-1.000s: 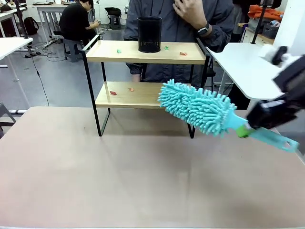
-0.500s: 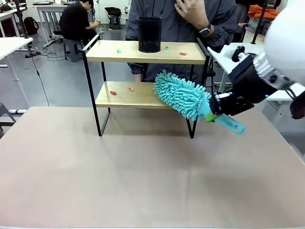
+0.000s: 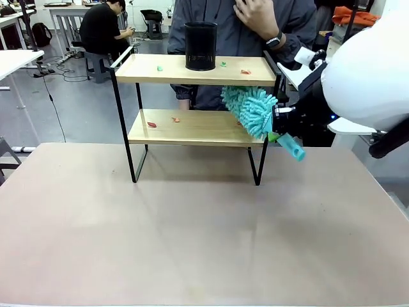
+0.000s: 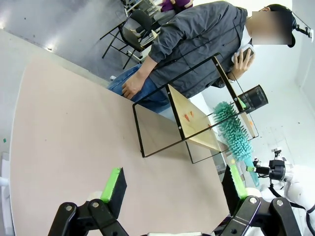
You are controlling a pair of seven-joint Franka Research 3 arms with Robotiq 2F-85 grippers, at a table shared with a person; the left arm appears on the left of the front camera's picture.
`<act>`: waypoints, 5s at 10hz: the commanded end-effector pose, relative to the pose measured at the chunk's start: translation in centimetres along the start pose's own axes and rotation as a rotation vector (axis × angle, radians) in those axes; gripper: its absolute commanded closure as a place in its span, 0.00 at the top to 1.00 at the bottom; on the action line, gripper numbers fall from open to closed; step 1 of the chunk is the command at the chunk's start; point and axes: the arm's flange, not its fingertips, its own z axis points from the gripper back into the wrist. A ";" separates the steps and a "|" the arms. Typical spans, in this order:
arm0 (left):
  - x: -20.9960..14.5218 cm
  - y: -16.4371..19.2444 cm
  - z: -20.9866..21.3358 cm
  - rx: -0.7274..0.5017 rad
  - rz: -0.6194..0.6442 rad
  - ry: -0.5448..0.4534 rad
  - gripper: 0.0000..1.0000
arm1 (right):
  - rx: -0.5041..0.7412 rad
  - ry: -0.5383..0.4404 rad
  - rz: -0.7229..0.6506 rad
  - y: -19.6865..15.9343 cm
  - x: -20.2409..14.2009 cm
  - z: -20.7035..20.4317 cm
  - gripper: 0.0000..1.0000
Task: Clean the shelf.
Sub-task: Clean the specific tier of the Shelf with the Duster once objects are removed.
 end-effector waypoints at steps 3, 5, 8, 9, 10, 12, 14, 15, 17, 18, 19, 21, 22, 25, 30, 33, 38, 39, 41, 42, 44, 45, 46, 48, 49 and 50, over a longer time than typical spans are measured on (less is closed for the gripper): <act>-0.2 0.0 -0.3 -0.016 -0.021 -0.021 1.00 | -0.064 -0.058 -0.021 0.9 0.4 -2.0 0.13; -0.2 0.0 -0.3 -0.016 -0.021 -0.021 1.00 | -0.075 -0.075 -0.053 1.4 -0.1 -3.9 0.13; -0.2 0.0 -0.3 -0.016 -0.021 -0.021 1.00 | -0.123 -0.072 -0.079 2.0 -0.7 -7.0 0.13; -0.2 0.0 -0.3 -0.016 -0.021 -0.021 1.00 | -0.141 -0.059 -0.080 2.1 -0.8 -7.7 0.13; -0.2 0.0 -0.3 -0.016 -0.021 -0.021 1.00 | -0.137 -0.059 -0.078 2.3 -0.8 -8.0 0.13; -0.2 0.0 -0.3 -0.016 -0.021 -0.021 1.00 | -0.119 -0.050 -0.081 2.4 -0.8 -8.1 0.13; -0.2 0.0 -0.3 -0.016 -0.021 -0.021 1.00 | -0.084 -0.041 -0.080 2.8 -0.6 -8.1 0.13; -0.2 0.0 -0.3 -0.016 -0.021 -0.021 1.00 | -0.067 -0.028 -0.071 3.3 -0.6 -8.4 0.13; -0.2 0.0 -0.3 -0.016 -0.021 -0.021 1.00 | -0.043 -0.005 -0.038 5.1 -0.4 -9.3 0.13; -0.2 0.0 -0.3 -0.016 -0.021 -0.021 1.00 | -0.031 0.007 -0.019 6.1 -0.4 -9.6 0.13; -0.2 0.0 -0.3 -0.016 -0.021 -0.021 1.00 | -0.014 0.019 -0.004 7.0 -0.4 -10.0 0.13; -0.2 0.0 -0.3 -0.016 -0.021 -0.021 1.00 | 0.029 0.055 0.032 9.0 -0.3 -10.5 0.13; -0.2 0.0 -0.3 -0.016 -0.021 -0.021 1.00 | 0.054 0.074 0.058 10.0 -0.4 -10.7 0.13; -0.2 0.0 -0.3 -0.016 -0.021 -0.021 1.00 | 0.117 0.151 0.118 11.2 0.0 -11.6 0.13; -0.2 0.0 -0.3 -0.016 -0.021 -0.021 1.00 | 0.261 0.309 0.181 8.6 0.8 -9.8 0.13; -0.2 0.0 -0.3 -0.016 -0.021 -0.021 1.00 | 0.412 0.553 0.301 5.2 0.1 -7.1 0.13; -0.2 0.0 -0.3 -0.016 -0.021 -0.021 1.00 | 0.629 0.630 0.259 -0.7 -0.2 -0.9 0.13; -0.2 0.0 -0.3 -0.016 -0.021 -0.021 1.00 | 0.667 0.611 0.235 -1.8 -0.2 -0.3 0.13; -0.2 0.0 -0.3 -0.016 -0.021 -0.021 1.00 | 0.696 0.583 0.192 -3.9 -0.6 0.8 0.13; -0.2 0.0 -0.3 -0.016 -0.021 -0.021 1.00 | 0.739 0.582 0.166 -5.6 -0.9 2.4 0.13; -0.2 0.0 -0.3 -0.016 -0.021 -0.021 1.00 | 0.849 0.558 0.011 -13.0 -2.1 9.2 0.13; -0.2 0.0 -0.3 -0.016 -0.021 -0.021 1.00 | 0.926 0.524 -0.065 -17.9 -3.5 13.3 0.13; -0.2 0.0 -0.3 -0.016 -0.021 -0.021 1.00 | 0.969 0.460 -0.178 -23.0 -5.6 17.2 0.13; -0.2 0.0 -0.3 -0.016 -0.021 -0.021 1.00 | 0.989 0.318 -0.305 -29.7 -9.7 21.0 0.13; -0.2 0.0 -0.3 -0.016 -0.021 -0.021 1.00 | 1.061 0.210 -0.338 -32.2 -11.6 21.2 0.13; -0.2 0.0 -0.3 -0.016 -0.021 -0.021 1.00 | 1.038 0.170 -0.446 -34.0 -13.3 19.6 0.13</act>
